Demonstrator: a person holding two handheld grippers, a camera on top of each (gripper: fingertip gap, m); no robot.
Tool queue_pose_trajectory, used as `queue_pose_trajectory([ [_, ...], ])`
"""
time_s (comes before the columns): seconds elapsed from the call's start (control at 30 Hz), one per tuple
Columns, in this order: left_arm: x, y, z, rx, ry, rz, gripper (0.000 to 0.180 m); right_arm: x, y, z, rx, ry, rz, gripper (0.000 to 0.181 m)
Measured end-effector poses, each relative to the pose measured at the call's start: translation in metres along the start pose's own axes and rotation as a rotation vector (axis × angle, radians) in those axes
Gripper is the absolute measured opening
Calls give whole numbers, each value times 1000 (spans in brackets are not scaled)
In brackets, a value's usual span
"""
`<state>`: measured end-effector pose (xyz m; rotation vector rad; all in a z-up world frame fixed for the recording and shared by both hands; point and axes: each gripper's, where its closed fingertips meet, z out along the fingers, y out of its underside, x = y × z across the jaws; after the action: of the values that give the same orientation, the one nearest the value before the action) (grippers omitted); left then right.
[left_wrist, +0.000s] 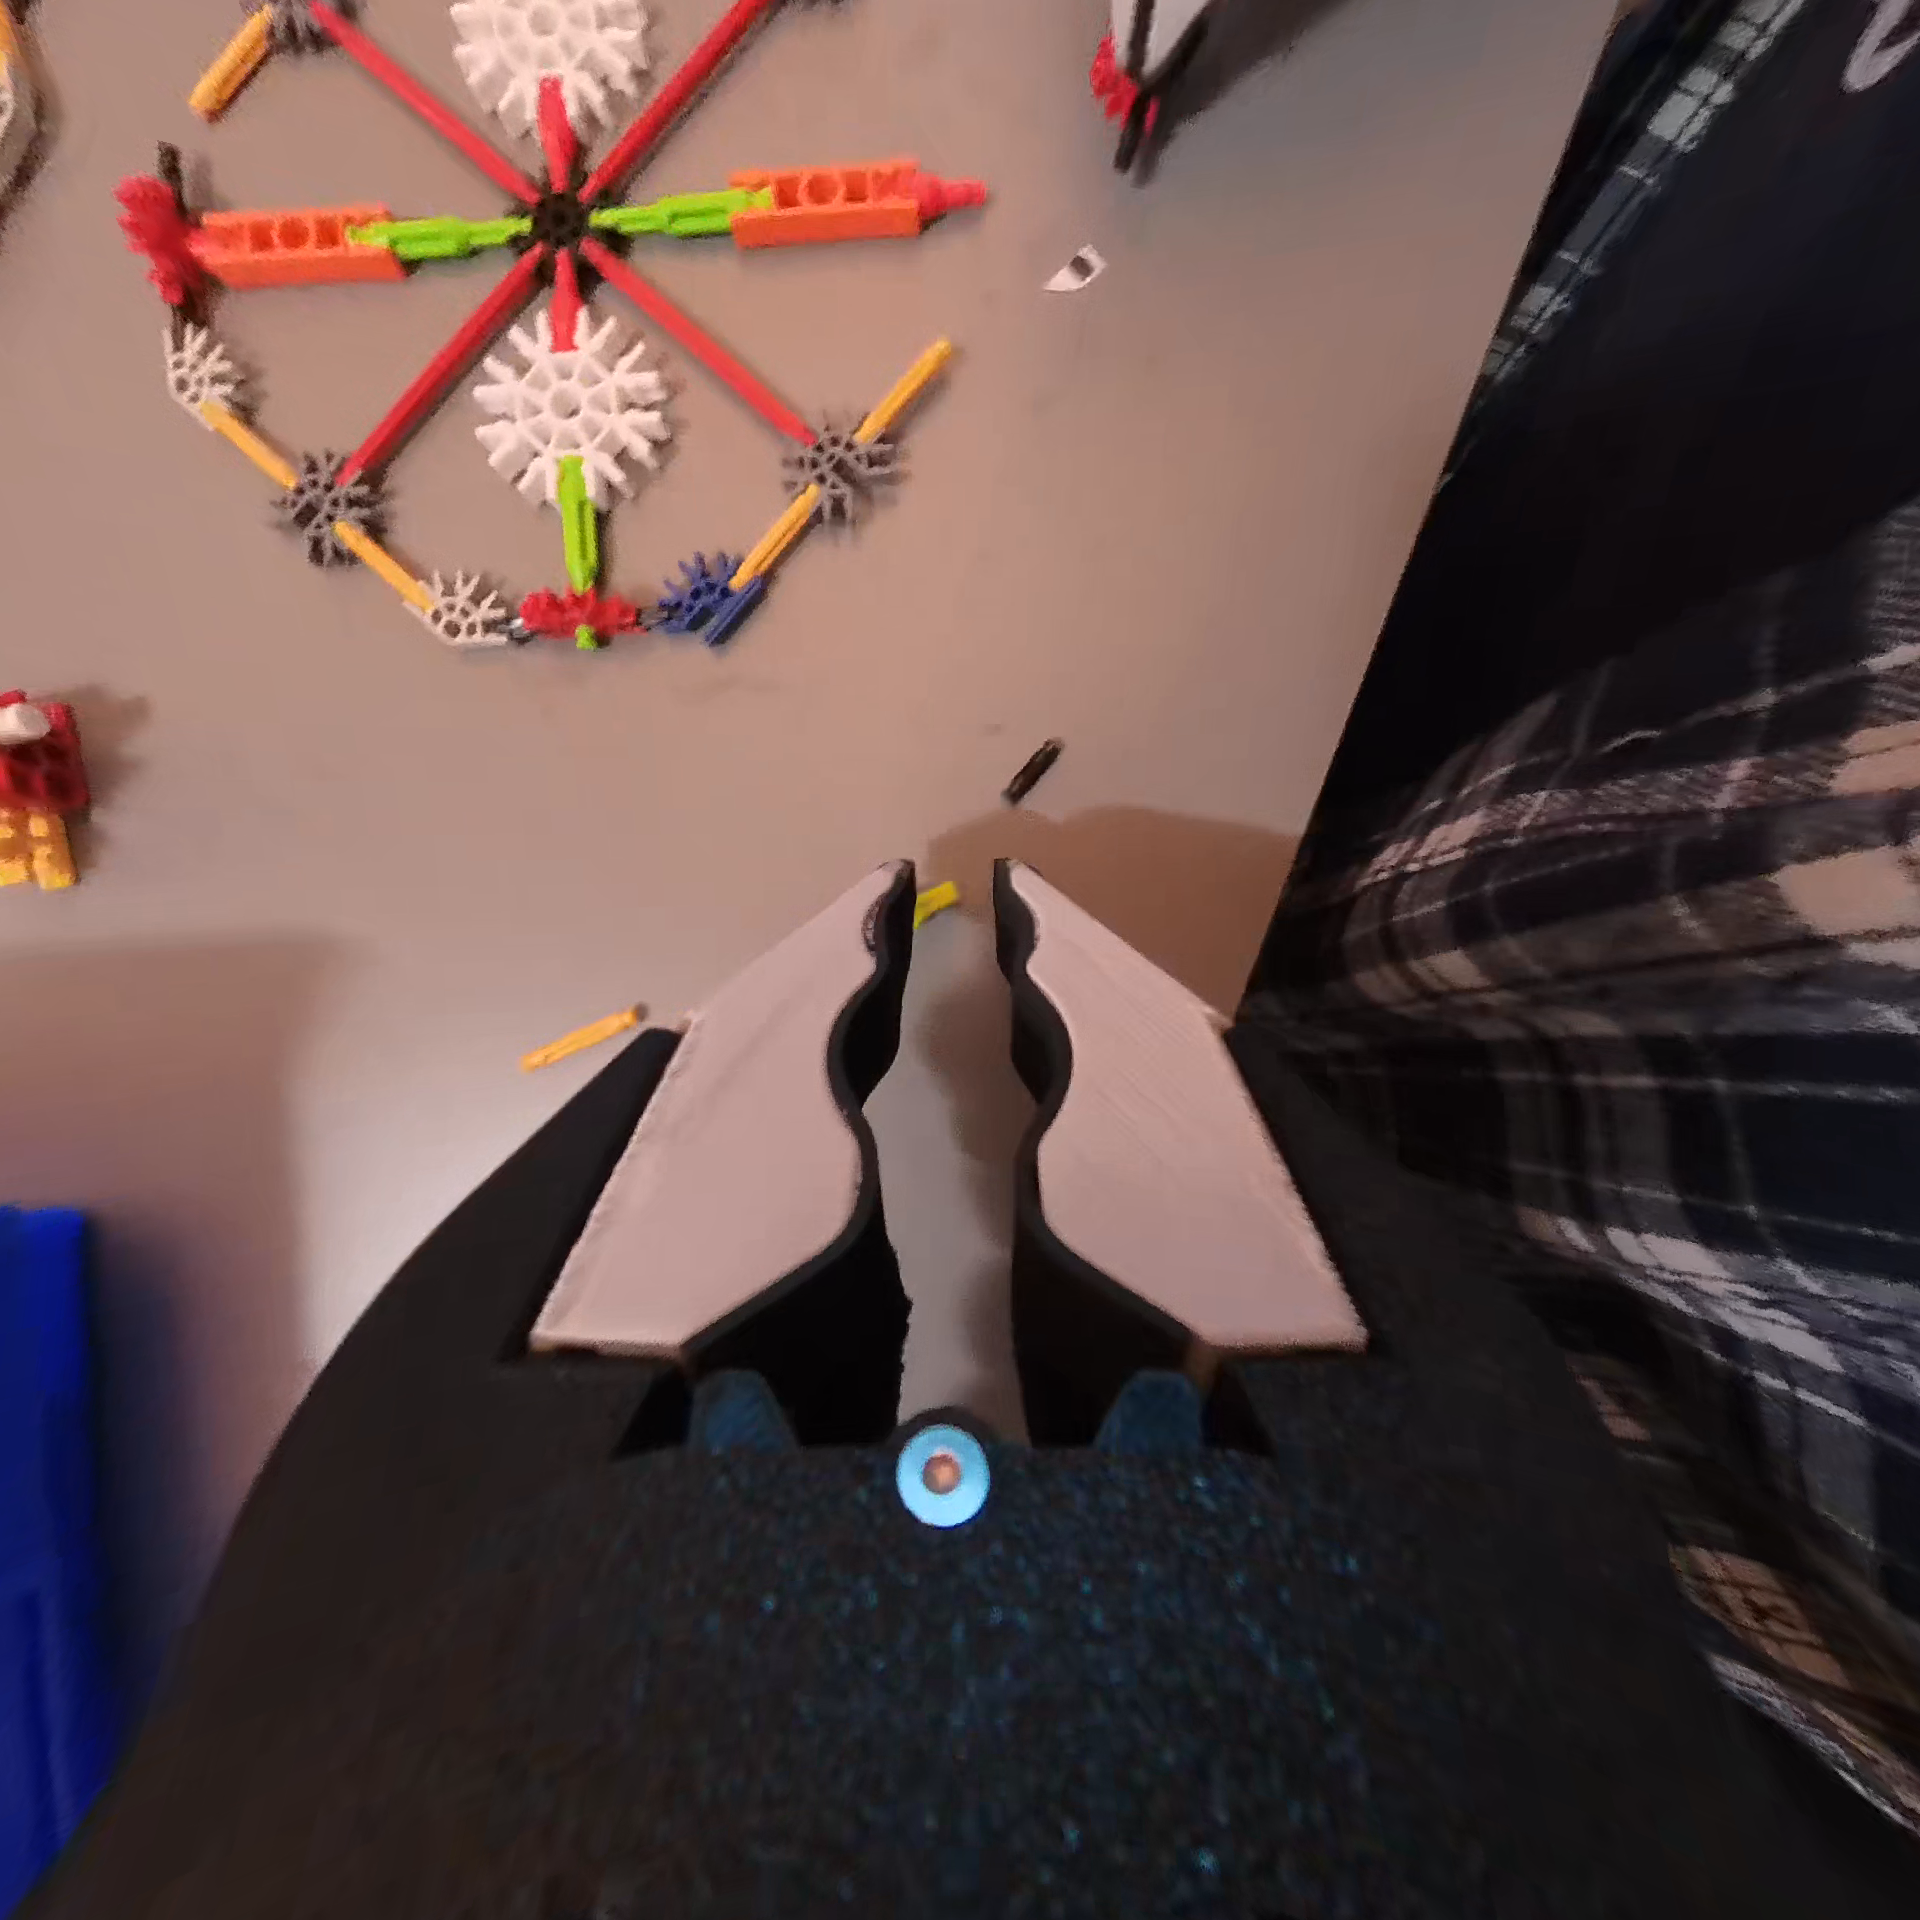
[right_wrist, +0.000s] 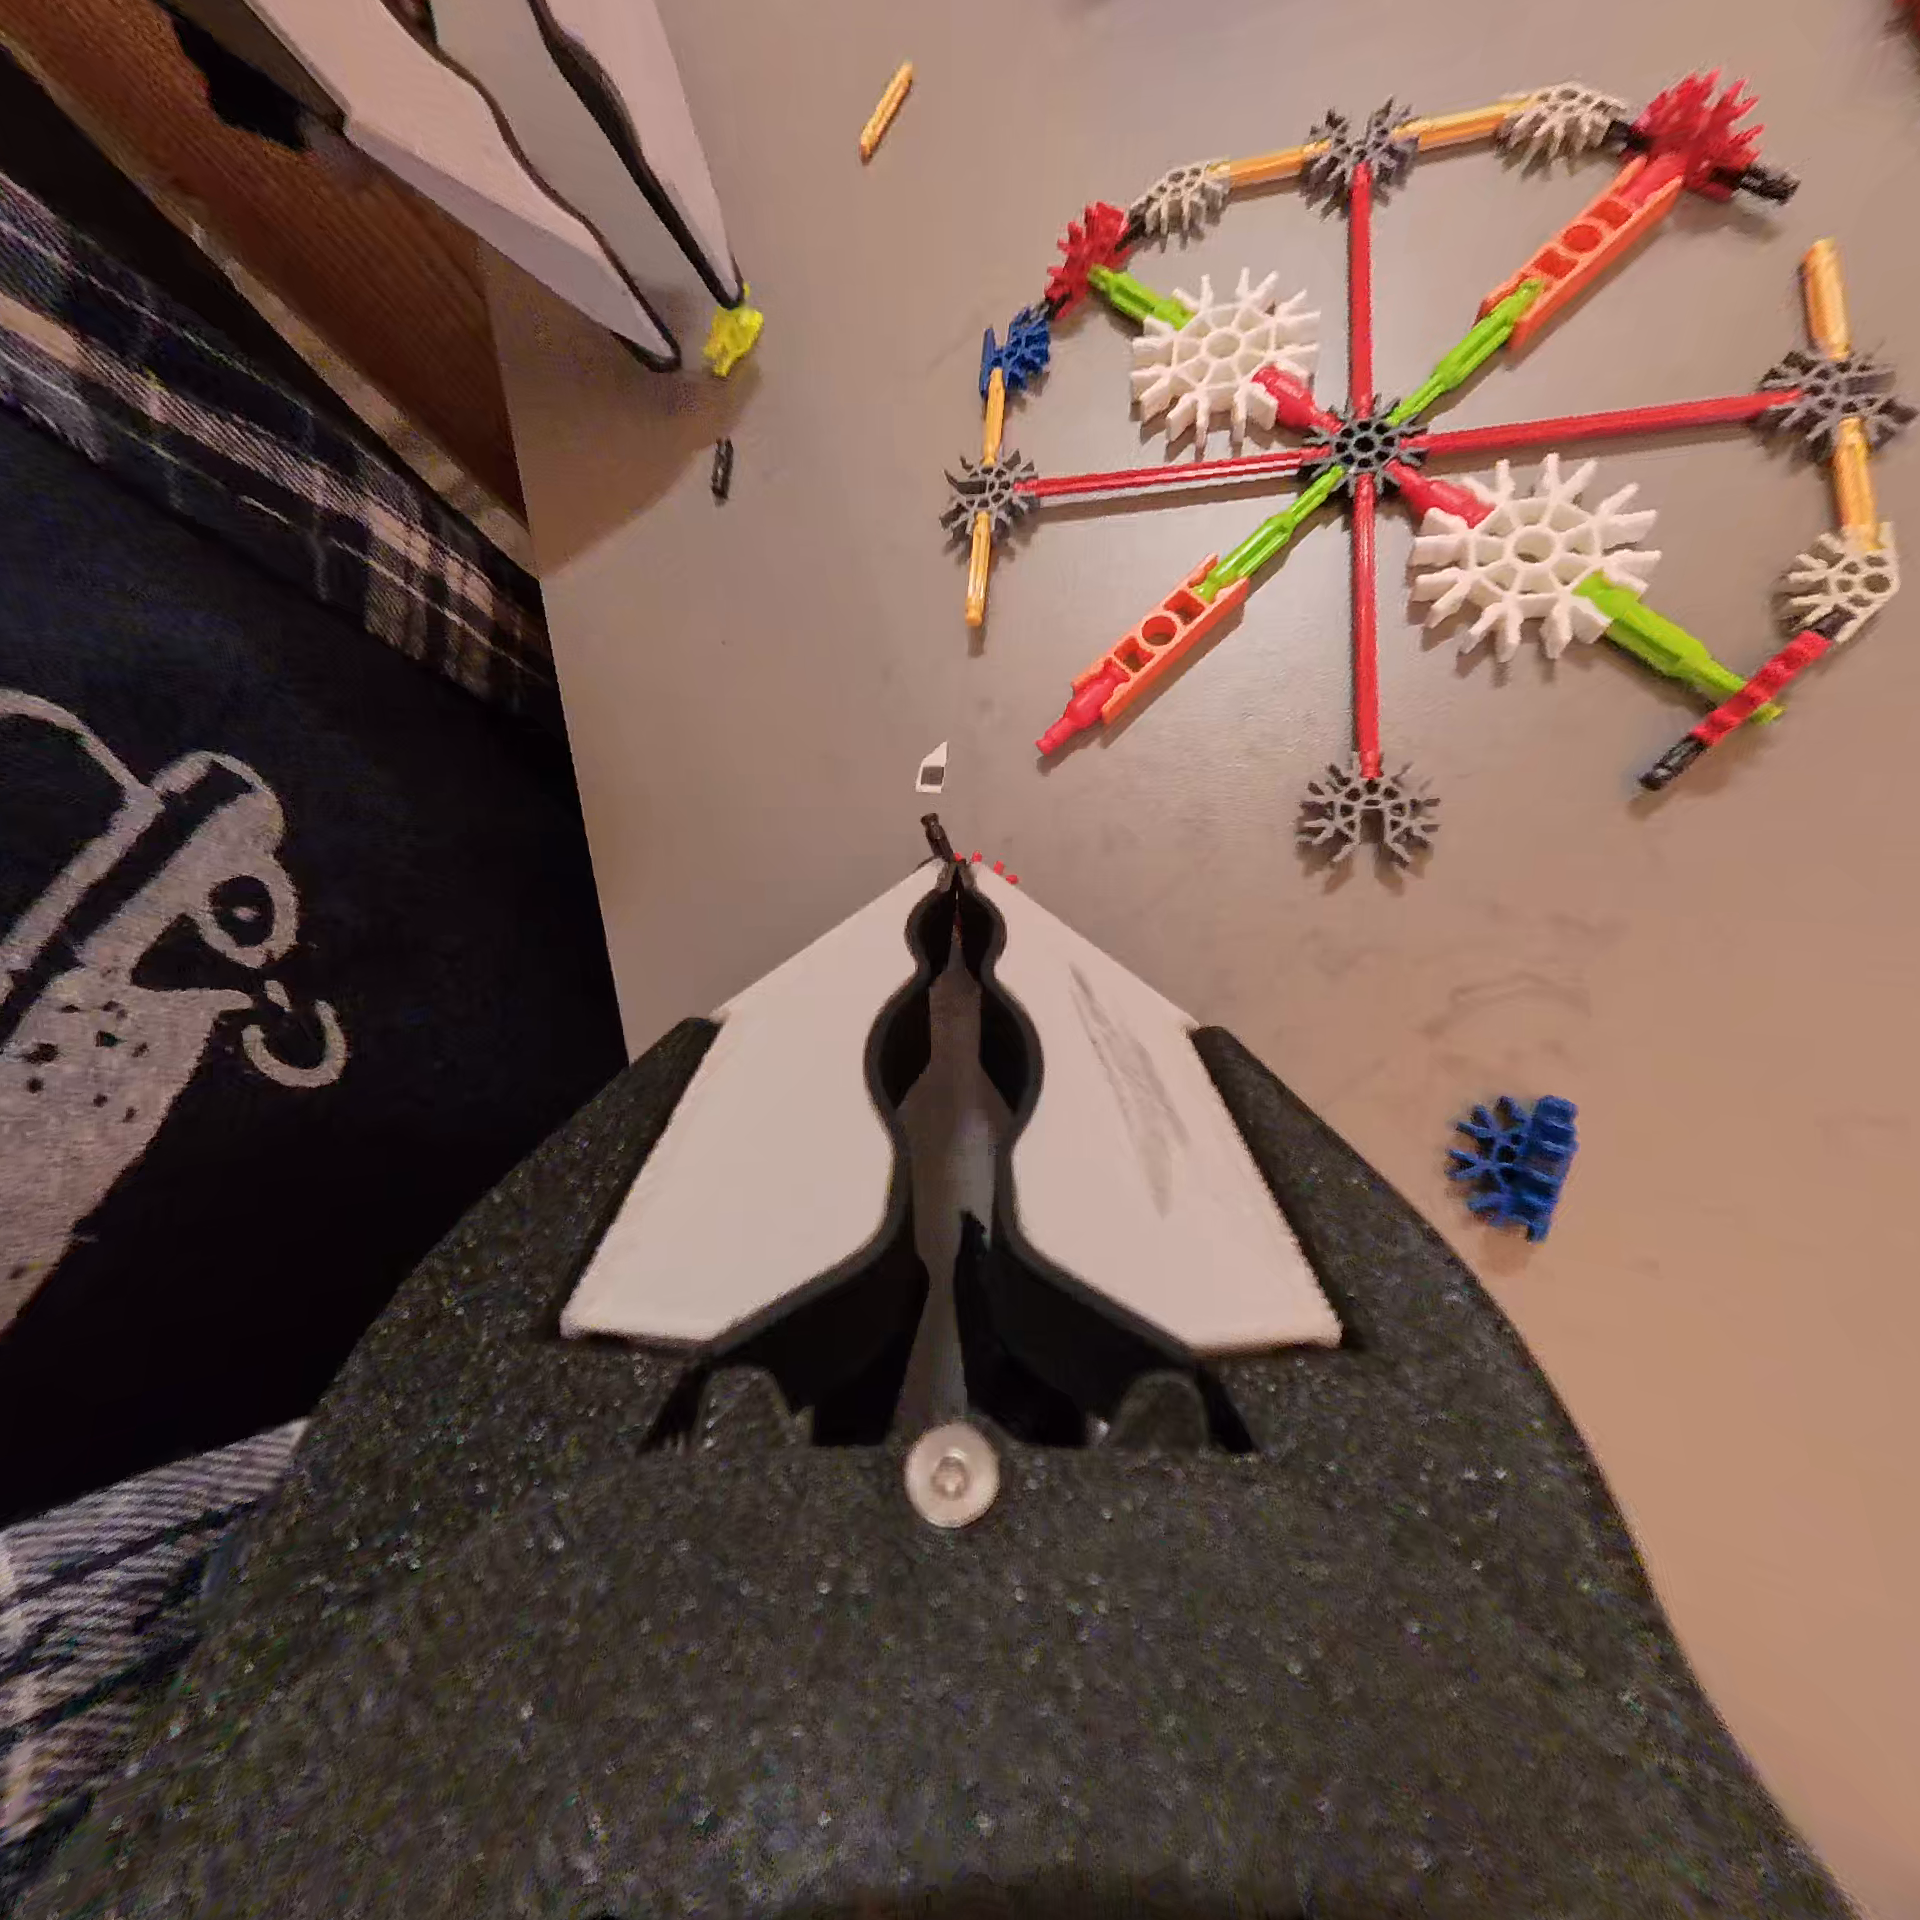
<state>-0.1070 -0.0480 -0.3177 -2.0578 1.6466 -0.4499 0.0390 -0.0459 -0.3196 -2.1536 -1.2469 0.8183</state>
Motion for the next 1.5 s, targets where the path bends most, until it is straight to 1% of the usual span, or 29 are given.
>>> queue_pose_trajectory([
  [0.13, 5, 0, 12, -35, 1, 52, 11, -2, 2, 2, 4, -4, 15, 0],
  [0.17, 7, -3, 12, -16, 14, 48, 7, -2, 3, 2, 1, -2, 19, 0],
  [0.2, 7, -4, 13, -13, 17, 39, 7, -2, 2, 1, 6, -3, 22, 1],
  [0.3, 9, -5, 15, -6, 25, 51, 4, 0, 6, 0, -5, 17, 21, 9],
  [0.47, 9, -8, 17, 9, 25, 54, 0, -2, 7, -1, 17, 13, 21, 14],
  [0.6, 10, -11, 19, 36, 27, 35, 0, -5, 5, -1, 27, 8, 12, 20],
  [0.8, 13, -13, 19, 58, 29, 28, 0, -7, 2, -1, 49, -1, -1, 20],
  [0.9, 11, -14, 16, 55, 17, 49, 7, -7, 2, -2, 54, -6, 2, 20],
  [1.0, 10, -13, 18, 21, 16, 112, 17, -7, 1, -1, 56, -10, 1, 20],
  [1.13, 13, -20, 23, 23, 42, 164, 14, -7, 1, -1, 55, -11, -2, 21],
  [1.27, 14, -21, 25, 22, 57, 160, 7, -6, 1, 0, 55, -1, -9, 20],
  [1.43, 9, -20, 20, 36, 62, 98, 12, -6, 1, -1, 63, 1, -8, 20],
  [1.5, 7, -17, 18, 24, 73, 103, 12, -6, 0, -1, 67, -2, -6, 20],
])
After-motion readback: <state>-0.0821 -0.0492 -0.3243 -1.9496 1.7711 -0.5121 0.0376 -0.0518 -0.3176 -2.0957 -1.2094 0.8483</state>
